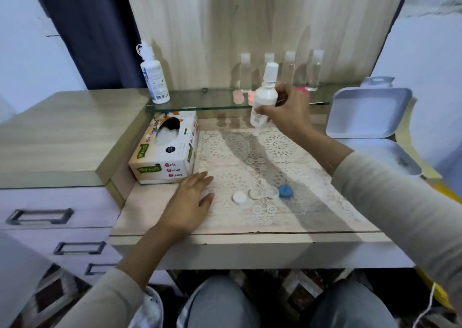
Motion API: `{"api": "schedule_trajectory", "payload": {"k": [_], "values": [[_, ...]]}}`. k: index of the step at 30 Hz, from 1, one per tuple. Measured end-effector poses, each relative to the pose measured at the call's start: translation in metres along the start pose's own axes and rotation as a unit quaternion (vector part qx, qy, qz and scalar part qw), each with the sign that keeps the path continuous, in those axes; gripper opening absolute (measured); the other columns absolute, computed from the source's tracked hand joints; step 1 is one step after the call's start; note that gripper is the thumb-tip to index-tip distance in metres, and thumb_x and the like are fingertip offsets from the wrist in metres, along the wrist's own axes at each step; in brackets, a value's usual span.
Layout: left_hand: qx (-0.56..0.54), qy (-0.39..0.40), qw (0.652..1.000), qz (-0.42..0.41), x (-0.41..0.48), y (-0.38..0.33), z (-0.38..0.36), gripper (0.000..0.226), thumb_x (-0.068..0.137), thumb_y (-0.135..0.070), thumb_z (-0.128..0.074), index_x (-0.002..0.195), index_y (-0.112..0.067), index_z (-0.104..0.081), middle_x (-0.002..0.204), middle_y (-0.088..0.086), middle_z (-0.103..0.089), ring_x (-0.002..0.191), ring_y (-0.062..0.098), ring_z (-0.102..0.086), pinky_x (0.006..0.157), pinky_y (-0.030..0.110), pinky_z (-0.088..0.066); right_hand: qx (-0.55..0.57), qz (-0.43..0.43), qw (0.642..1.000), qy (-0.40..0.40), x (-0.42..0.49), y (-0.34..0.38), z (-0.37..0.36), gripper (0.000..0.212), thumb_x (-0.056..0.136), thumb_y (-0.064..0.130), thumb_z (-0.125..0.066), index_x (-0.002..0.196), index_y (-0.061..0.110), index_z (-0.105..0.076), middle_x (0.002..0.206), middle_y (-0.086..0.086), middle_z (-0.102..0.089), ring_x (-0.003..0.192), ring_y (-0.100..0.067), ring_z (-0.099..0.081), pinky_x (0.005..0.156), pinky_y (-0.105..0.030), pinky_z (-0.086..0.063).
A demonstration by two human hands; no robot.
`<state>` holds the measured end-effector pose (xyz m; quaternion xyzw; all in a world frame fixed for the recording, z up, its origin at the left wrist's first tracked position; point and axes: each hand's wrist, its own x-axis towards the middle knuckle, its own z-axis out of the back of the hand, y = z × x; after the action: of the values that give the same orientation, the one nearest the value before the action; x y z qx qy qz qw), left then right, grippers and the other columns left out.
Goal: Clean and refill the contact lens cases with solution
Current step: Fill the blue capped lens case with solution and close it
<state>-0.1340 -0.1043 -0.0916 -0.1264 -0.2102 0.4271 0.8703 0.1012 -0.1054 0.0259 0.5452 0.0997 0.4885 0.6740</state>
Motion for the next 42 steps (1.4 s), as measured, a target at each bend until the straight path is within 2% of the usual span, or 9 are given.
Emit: {"api": "schedule_trajectory", "payload": {"k": [3, 6, 9, 12, 17, 22, 26, 35, 42], "values": [[0.01, 0.005, 1.0, -0.009, -0.005, 0.008, 0.004, 0.048, 0.094, -0.038, -0.041, 0.138, -0.018, -0.04, 0.149, -0.004, -0.031, 0.138, 0.013, -0.021, 0.109, 0.015, -0.003, 0.024, 0.022, 0.999, 0.03, 0.011, 0.023, -0.022, 0.042, 0.071, 0.011, -0.078, 0.107, 0.004, -0.058, 0.101, -0.006, -0.064, 0.086, -0.014, -0.059, 0.08, -0.03, -0.051], [0.015, 0.017, 1.0, -0.014, -0.012, 0.01, 0.009, 0.062, 0.082, -0.048, -0.033, 0.133, -0.016, -0.048, 0.144, -0.004, -0.039, 0.135, 0.014, -0.027, 0.105, 0.009, -0.003, 0.03, 0.04, 0.998, 0.05, 0.026, 0.036, -0.048, 0.041, 0.071, 0.015, -0.077, 0.105, 0.004, -0.057, 0.102, -0.006, -0.064, 0.089, -0.017, -0.06, 0.084, -0.035, -0.051], [0.024, 0.011, 0.998, -0.053, -0.021, 0.016, 0.012, 0.051, 0.084, -0.044, -0.044, 0.114, -0.008, -0.065, 0.123, 0.007, -0.061, 0.116, 0.024, -0.052, 0.105, 0.025, -0.029, 0.036, 0.043, 0.996, 0.069, 0.042, 0.043, -0.077, 0.043, 0.071, 0.015, -0.077, 0.108, 0.004, -0.056, 0.104, -0.008, -0.064, 0.089, -0.017, -0.059, 0.084, -0.034, -0.05], [0.022, 0.02, 0.998, -0.048, -0.026, 0.027, 0.015, 0.046, 0.083, -0.041, -0.049, 0.109, -0.009, -0.067, 0.117, 0.007, -0.064, 0.111, 0.024, -0.057, 0.098, 0.031, -0.043, 0.043, 0.039, 0.995, 0.08, 0.059, 0.048, -0.101, 0.046, 0.073, 0.015, -0.076, 0.111, 0.004, -0.053, 0.109, -0.008, -0.062, 0.09, -0.015, -0.056, 0.086, -0.032, -0.049], [0.02, 0.039, 0.999, -0.031, -0.028, 0.037, 0.027, 0.054, 0.082, -0.051, -0.044, 0.12, -0.016, -0.062, 0.128, 0.003, -0.058, 0.119, 0.021, -0.05, 0.102, 0.028, -0.031, 0.042, 0.035, 0.994, 0.092, 0.084, 0.053, -0.134, 0.044, 0.074, 0.017, -0.076, 0.11, 0.007, -0.052, 0.113, -0.007, -0.061, 0.097, -0.017, -0.057, 0.091, -0.035, -0.048], [0.013, 0.009, 0.999, -0.044, -0.032, 0.041, 0.021, 0.046, 0.083, -0.045, -0.051, 0.114, -0.015, -0.065, 0.121, 0.002, -0.062, 0.112, 0.02, -0.055, 0.097, 0.034, -0.042, 0.016, 0.039, 0.994, 0.105, 0.1, 0.051, -0.156, 0.045, 0.072, 0.019, -0.077, 0.109, 0.006, -0.055, 0.109, -0.007, -0.062, 0.094, -0.017, -0.058, 0.082, -0.029, -0.048], [0.009, -0.005, 0.999, -0.05, -0.031, 0.044, 0.019, 0.046, 0.083, -0.046, -0.051, 0.116, -0.017, -0.064, 0.124, 0.0, -0.061, 0.115, 0.015, -0.052, 0.098, 0.03, -0.039, 0.008, 0.039, 0.994, 0.105, 0.105, 0.047, -0.167, 0.045, 0.07, 0.018, -0.079, 0.107, 0.006, -0.056, 0.107, -0.008, -0.063, 0.09, -0.017, -0.057, 0.084, -0.032, -0.049], [0.003, -0.017, 0.999, -0.041, -0.032, 0.043, 0.018, 0.047, 0.082, -0.047, -0.051, 0.118, -0.02, -0.063, 0.125, -0.005, -0.06, 0.116, 0.009, -0.046, 0.097, 0.026, -0.035, 0.025, 0.044, 0.993, 0.111, 0.104, 0.042, -0.175, 0.049, 0.072, 0.02, -0.079, 0.111, 0.005, -0.054, 0.109, -0.008, -0.062, 0.09, -0.016, -0.057, 0.083, -0.03, -0.049], [0.004, -0.028, 0.999, -0.036, -0.031, 0.043, 0.018, 0.047, 0.082, -0.048, -0.051, 0.117, -0.019, -0.064, 0.125, -0.005, -0.06, 0.118, 0.006, -0.044, 0.099, 0.025, -0.033, -0.018, 0.037, 0.993, 0.109, 0.099, 0.034, -0.169, 0.058, 0.073, 0.031, -0.077, 0.118, 0.005, -0.051, 0.107, -0.006, -0.06, 0.093, -0.016, -0.055, 0.084, -0.028, -0.047]]}}
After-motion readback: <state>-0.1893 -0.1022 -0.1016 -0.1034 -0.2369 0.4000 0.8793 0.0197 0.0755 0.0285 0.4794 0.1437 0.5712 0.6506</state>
